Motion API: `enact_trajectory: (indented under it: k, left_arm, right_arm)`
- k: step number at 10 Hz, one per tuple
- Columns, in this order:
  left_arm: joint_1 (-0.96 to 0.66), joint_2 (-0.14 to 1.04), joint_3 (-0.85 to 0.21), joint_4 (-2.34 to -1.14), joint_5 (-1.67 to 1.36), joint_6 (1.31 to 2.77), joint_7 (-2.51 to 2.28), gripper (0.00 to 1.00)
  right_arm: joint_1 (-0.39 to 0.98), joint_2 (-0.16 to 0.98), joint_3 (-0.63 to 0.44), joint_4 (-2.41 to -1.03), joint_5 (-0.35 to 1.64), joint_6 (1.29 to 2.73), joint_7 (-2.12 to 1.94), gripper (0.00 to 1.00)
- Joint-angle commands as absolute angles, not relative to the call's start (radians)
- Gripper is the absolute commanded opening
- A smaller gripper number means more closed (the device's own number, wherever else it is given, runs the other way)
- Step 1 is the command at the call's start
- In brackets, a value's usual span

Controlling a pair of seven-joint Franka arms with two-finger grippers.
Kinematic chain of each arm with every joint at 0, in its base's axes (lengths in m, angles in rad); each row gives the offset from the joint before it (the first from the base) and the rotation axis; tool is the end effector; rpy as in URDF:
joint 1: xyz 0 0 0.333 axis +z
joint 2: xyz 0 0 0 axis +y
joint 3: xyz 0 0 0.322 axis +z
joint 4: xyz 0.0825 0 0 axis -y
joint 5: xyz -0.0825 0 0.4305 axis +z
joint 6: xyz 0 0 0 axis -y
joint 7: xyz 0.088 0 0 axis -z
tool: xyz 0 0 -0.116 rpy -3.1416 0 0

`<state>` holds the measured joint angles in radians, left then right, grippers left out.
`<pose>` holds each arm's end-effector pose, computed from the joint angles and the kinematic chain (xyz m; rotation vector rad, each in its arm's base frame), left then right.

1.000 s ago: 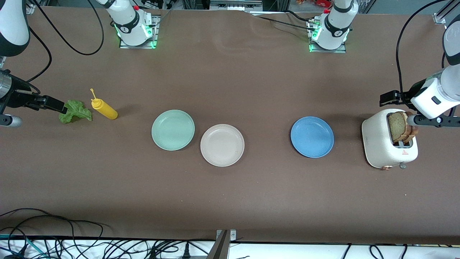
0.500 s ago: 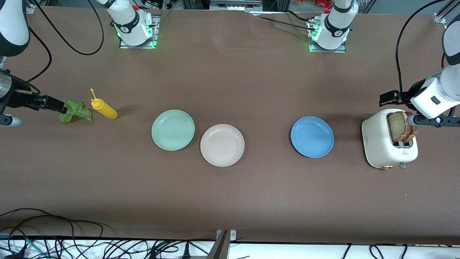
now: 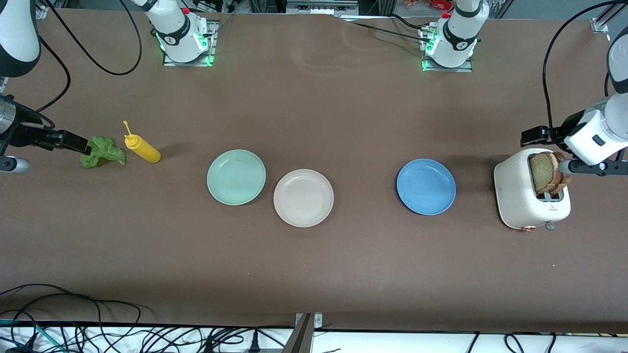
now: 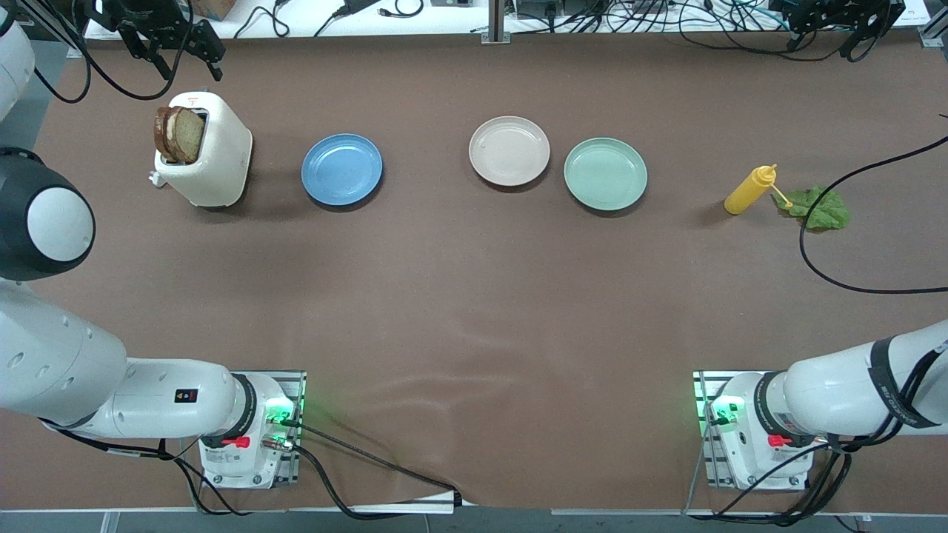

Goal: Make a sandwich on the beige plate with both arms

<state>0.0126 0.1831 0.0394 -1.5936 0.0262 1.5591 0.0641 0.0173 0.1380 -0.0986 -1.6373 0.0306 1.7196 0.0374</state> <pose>0.6380 0.0347 0.4952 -3.1022 0.0225 0.3411 0.6440 -0.0463 0.5136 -3.1167 0.1927 0.0853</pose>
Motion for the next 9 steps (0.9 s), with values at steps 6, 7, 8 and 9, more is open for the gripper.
enact_trajectory:
  k: [6, 7, 8, 9]
  left_arm:
    - [0.124, 0.362, 0.037, -1.516, 0.067, 1.661, 0.104, 1.0]
    - [0.127, 0.365, 0.035, -1.534, 0.066, 1.692, 0.104, 1.0]
    - [0.127, 0.364, 0.035, -1.555, 0.066, 1.7, 0.104, 1.0]
    - [0.129, 0.357, 0.035, -1.575, 0.067, 1.718, 0.106, 1.0]
  right_arm:
    - [0.011, 0.132, -0.098, -1.641, 0.044, 1.721, 0.031, 1.0]
    - [0.011, 0.132, -0.098, -1.641, 0.044, 1.72, 0.031, 1.0]
    - [0.011, 0.132, -0.098, -1.643, 0.046, 1.721, 0.031, 1.0]
    - [0.011, 0.132, -0.098, -1.643, 0.046, 1.721, 0.031, 1.0]
